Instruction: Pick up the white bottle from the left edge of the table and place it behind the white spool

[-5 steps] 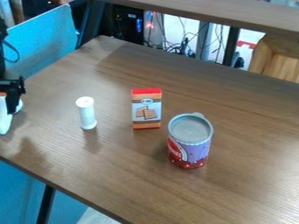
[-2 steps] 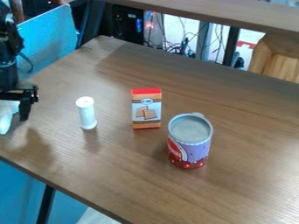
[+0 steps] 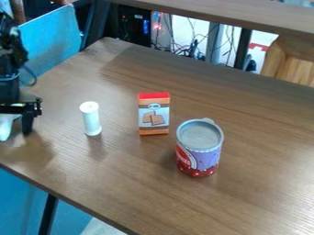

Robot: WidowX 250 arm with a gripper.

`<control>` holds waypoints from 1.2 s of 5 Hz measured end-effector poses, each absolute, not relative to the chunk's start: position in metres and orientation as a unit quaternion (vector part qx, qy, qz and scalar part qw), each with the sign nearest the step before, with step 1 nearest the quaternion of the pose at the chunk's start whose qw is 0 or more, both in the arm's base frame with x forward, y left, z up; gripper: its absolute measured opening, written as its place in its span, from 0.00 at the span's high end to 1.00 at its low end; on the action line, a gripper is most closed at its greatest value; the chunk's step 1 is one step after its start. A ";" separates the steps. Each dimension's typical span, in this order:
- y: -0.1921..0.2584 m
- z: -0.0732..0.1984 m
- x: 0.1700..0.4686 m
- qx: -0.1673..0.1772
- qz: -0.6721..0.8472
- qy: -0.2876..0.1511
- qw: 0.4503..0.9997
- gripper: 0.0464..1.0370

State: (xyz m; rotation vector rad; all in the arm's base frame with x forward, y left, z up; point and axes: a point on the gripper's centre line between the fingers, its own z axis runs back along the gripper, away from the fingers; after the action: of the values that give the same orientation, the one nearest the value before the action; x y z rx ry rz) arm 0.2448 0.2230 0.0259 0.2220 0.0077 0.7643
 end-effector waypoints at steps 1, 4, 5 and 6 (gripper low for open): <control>0.229 0.027 0.252 0.106 0.389 0.011 0.915 0.34; 0.232 0.087 0.263 0.040 0.358 -0.024 0.933 0.74; 0.235 0.112 0.272 0.032 0.331 -0.030 0.942 0.74; 0.233 0.111 0.285 0.041 0.315 -0.018 0.948 0.74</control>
State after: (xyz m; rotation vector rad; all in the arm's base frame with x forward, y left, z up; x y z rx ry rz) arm 0.2850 0.2330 0.1110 0.0843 -0.0358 0.6411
